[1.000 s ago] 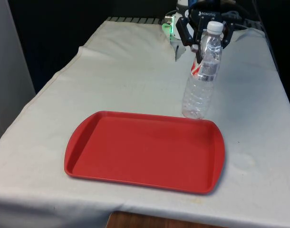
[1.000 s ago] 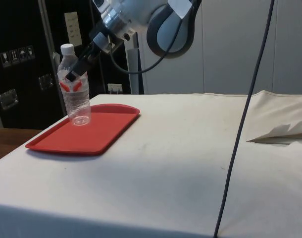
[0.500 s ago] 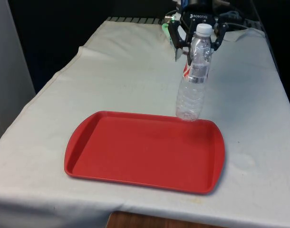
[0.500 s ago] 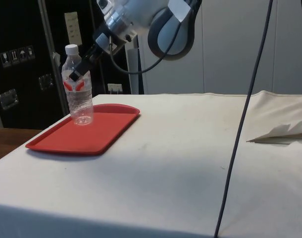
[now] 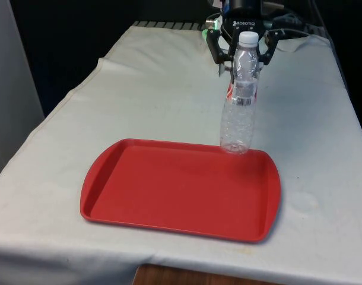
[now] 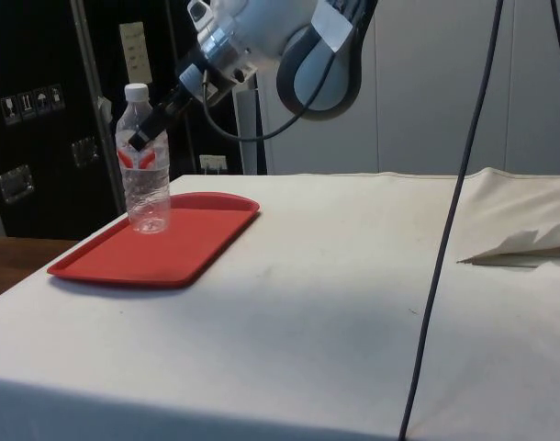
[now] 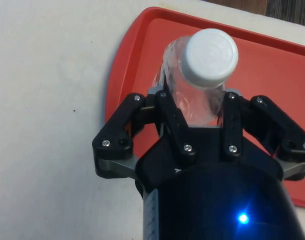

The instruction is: Place the bottle upright on the tray.

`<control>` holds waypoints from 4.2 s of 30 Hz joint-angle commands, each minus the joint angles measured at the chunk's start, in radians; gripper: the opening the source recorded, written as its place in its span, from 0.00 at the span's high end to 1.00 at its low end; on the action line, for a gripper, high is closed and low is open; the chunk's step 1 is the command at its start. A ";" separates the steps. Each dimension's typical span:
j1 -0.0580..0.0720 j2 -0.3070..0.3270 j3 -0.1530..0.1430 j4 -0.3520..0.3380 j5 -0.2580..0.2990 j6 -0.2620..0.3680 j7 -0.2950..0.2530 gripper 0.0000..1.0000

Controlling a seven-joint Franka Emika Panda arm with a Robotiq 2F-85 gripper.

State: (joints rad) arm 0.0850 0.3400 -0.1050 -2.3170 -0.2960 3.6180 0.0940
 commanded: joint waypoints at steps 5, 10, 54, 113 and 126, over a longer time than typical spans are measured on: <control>-0.006 0.005 0.005 0.001 -0.006 0.004 0.007 0.66; -0.002 0.009 -0.008 0.001 0.000 -0.002 0.006 0.66; -0.017 0.146 -0.140 0.087 -0.004 -0.051 0.054 0.66; -0.009 0.157 -0.155 0.091 0.000 -0.040 0.050 0.50; -0.009 0.157 -0.155 0.091 0.000 -0.041 0.050 0.00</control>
State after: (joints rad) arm 0.0760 0.4970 -0.2610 -2.2260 -0.2960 3.5770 0.1430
